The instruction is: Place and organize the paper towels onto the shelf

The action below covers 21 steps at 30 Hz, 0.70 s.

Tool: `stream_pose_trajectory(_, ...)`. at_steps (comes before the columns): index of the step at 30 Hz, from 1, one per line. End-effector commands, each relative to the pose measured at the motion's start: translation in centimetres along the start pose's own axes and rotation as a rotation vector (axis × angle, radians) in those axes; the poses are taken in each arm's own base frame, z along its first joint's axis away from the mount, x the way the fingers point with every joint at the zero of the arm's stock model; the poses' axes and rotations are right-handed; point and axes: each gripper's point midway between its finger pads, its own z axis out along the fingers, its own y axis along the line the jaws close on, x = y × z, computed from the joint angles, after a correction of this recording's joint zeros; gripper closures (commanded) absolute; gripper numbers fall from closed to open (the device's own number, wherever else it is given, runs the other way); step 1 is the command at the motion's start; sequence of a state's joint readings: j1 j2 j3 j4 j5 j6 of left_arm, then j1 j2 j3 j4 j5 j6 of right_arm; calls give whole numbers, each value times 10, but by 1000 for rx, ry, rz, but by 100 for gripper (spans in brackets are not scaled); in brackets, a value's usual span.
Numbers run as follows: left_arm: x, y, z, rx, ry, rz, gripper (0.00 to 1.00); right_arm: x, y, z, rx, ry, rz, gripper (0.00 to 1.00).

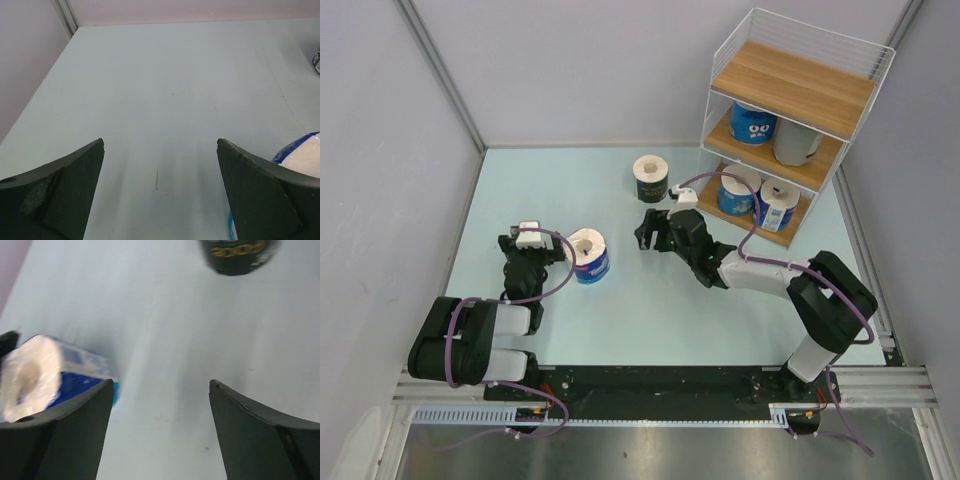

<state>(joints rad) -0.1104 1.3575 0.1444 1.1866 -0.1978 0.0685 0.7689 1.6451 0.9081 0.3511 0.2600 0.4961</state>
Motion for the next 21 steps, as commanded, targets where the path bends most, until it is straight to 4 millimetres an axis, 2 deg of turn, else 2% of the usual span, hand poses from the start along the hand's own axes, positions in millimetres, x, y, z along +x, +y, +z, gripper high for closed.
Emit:
stream_pose_trajectory(1, -17, -4, 3, 22, -58, -18, 0, -14, 72, -1, -252, -10, 27, 18)
stream_pose_trajectory(2, -17, -4, 3, 22, -59, -18, 0, -18, 82, 0, -272, -12, 34, 18)
stream_pose_trajectory(4, -17, -4, 3, 22, -59, -18, 0, -7, 96, 2, -286, 7, 32, 17)
stream_pose_trajectory(9, -18, -4, 3, 22, -61, -18, 0, -2, 125, 12, -305, 11, 66, 16)
stream_pose_trajectory(14, -18, -3, 3, 21, -61, -18, 0, 18, 137, 28, -304, 57, 80, 16)
stream_pose_trajectory(15, -17, -3, 3, 21, -58, -18, 0, 16, 143, 30, -307, 60, 80, 16)
stream_pose_trajectory(16, -17, -3, 3, 21, -59, -18, 0, 25, 142, 34, -298, 80, 70, 16)
stream_pose_trajectory(21, -17, -3, 3, 21, -58, -18, 0, 39, 148, 41, -293, 117, 51, 17)
